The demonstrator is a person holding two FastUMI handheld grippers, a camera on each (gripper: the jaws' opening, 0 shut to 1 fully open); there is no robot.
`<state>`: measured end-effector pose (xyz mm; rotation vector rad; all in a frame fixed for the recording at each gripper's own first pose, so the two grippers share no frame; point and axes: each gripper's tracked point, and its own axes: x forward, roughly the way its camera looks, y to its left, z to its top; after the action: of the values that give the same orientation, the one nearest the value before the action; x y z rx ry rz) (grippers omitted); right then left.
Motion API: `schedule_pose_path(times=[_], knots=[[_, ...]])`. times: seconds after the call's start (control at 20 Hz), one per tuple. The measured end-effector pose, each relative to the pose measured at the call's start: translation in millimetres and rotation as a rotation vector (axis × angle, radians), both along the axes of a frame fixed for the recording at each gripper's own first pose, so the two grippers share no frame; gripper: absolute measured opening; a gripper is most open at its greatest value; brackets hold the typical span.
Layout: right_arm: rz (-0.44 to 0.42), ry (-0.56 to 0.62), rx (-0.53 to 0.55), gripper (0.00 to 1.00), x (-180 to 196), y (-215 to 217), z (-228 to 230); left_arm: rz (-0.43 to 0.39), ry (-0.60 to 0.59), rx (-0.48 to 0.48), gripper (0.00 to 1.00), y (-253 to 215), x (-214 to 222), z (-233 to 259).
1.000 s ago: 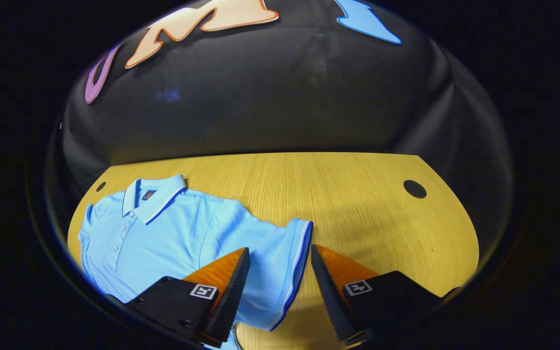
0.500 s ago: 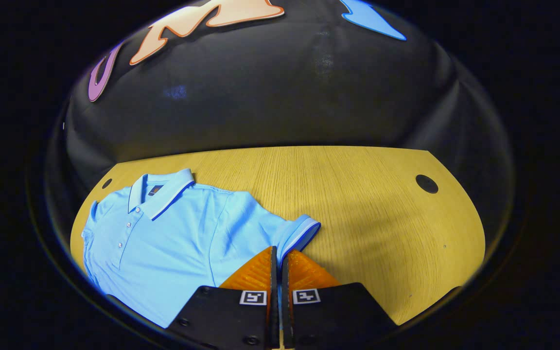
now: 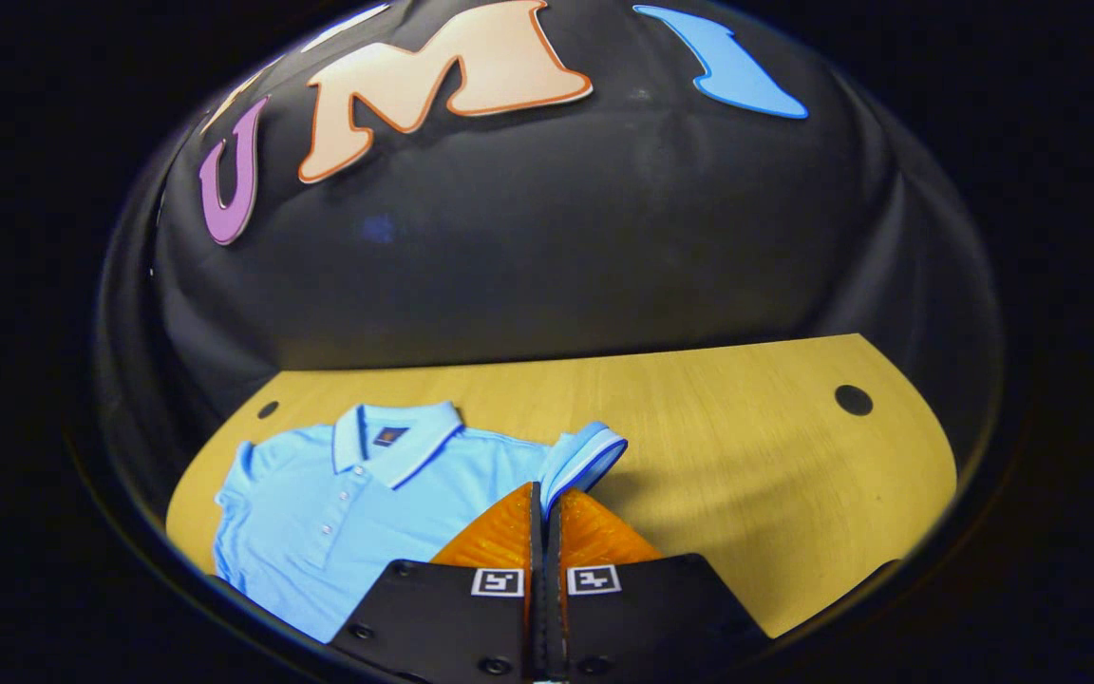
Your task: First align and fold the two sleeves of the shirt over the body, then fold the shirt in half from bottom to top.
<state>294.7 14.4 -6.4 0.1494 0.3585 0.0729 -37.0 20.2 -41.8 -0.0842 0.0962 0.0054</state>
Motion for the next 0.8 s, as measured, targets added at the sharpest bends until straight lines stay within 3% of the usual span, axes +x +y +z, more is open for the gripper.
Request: schedule_pose_path(times=[0.15,0.4,0.65,0.75,0.8], knots=[[0.095,-0.009,0.126,0.02,1.6,52.8,2.6,-0.001,0.009,-0.001,0.95,-1.3,1.4,-1.9],[0.192,0.035,0.155,0.02,0.7,112.0,-24.6,0.016,0.015,0.004,0.96,3.5,-2.7,-1.9],[0.272,0.100,0.236,0.06,-6.0,149.2,-50.5,0.028,0.034,0.002,0.96,7.2,-2.0,-3.4],[0.325,0.138,0.291,0.03,-17.2,163.1,-55.7,0.022,0.031,-0.020,0.95,5.6,0.7,-1.5],[0.342,0.151,0.306,0.13,-22.1,164.5,-55.1,0.018,0.034,-0.030,0.95,4.8,3.3,0.8]])
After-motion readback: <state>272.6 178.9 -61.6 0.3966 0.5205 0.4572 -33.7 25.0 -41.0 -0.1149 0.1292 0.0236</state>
